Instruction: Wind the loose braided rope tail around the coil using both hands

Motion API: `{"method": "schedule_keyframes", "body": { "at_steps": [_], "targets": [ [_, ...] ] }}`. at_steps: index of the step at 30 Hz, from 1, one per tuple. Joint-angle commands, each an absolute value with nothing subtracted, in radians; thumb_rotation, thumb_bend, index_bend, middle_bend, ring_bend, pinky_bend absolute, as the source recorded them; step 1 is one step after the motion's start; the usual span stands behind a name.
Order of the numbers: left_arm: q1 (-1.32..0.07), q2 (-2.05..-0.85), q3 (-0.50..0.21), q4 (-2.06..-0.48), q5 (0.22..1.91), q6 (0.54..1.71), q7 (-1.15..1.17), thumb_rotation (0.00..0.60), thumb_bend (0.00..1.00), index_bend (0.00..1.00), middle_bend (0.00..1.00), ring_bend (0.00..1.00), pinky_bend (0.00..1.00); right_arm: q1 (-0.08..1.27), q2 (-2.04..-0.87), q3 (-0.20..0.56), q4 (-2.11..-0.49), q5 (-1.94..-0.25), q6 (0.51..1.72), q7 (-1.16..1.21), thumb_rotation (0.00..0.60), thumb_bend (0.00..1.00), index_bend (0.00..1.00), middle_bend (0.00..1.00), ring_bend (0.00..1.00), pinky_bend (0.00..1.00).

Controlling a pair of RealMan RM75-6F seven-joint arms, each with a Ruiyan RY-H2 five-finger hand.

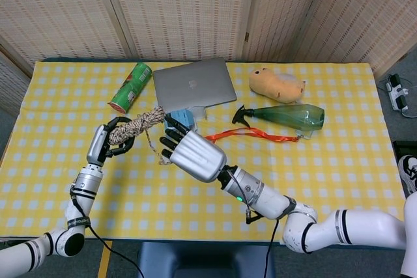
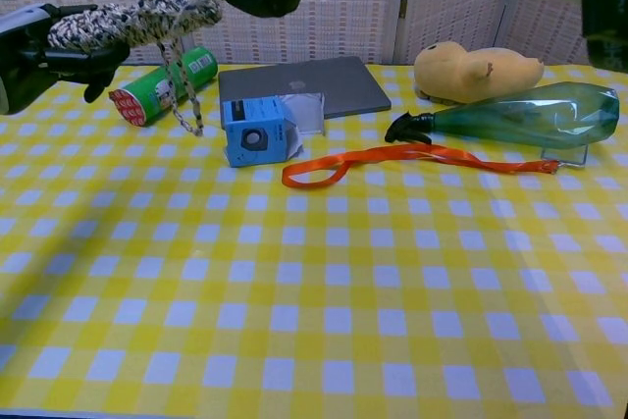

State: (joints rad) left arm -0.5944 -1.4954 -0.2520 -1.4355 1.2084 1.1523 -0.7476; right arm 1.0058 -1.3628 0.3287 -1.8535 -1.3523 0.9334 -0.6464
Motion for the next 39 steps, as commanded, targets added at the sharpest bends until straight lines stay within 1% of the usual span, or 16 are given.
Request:
{"method": "schedule_keyframes", "body": {
  "at_steps": [1,9,14,18,24,32,39],
  "targets": [
    [-0.582,-1.499,-0.213,-1.42,1.283,1.151,-0.761,0.6,0.8,0.82,0.75,0.69,0.77,1.033,-1.375,0.354,-1.839,-1.299,0.93,-0.673,0.6,0.52,0.8,0.35,0.26,0.11],
    [-0.597,-1.452,-0.134,-1.403,1.448,1.099,-0.87,0.6,0.8,0.83,0.75,0.69,0.77,1.079,-1.401,0.377,-1.799,-1.197,0.932,-0.686,0.6,0.52,0.8,0.35,0.26,0.11],
    [-0.637,-1.391,-0.074,-1.421,1.553,1.029,-1.029,0.6,0.8,0.83,0.75,0.69,0.73,1.102,-1.417,0.374,-1.769,-1.14,0.926,-0.687,0.6,0.52,0.8,0.35,0.26,0.11],
    [-0.67,-1.362,-0.034,-1.42,1.643,1.025,-1.134,0.6,0.8,0.83,0.75,0.69,0.73,1.117,-1.432,0.365,-1.74,-1.11,0.928,-0.688,0.6,0.52,0.8,0.35,0.26,0.11],
    [-0.721,-1.335,0.017,-1.436,1.741,1.05,-1.308,0.6,0.8,0.83,0.75,0.69,0.72,1.134,-1.449,0.352,-1.705,-1.073,0.93,-0.684,0.6,0.52,0.8,0.36,0.26,0.11],
    [-0.777,-1.32,0.08,-1.406,1.842,1.142,-1.561,0.6,0.8,0.83,0.75,0.69,0.72,1.125,-1.446,0.328,-1.664,-1.072,0.935,-0.626,0.6,0.52,0.8,0.36,0.26,0.11],
    [-0.804,-1.314,0.117,-1.385,1.868,1.19,-1.632,0.6,0.8,0.83,0.75,0.69,0.72,1.094,-1.456,0.288,-1.614,-1.128,0.945,-0.531,0.6,0.52,0.8,0.36,0.26,0.11]
  ]
}}
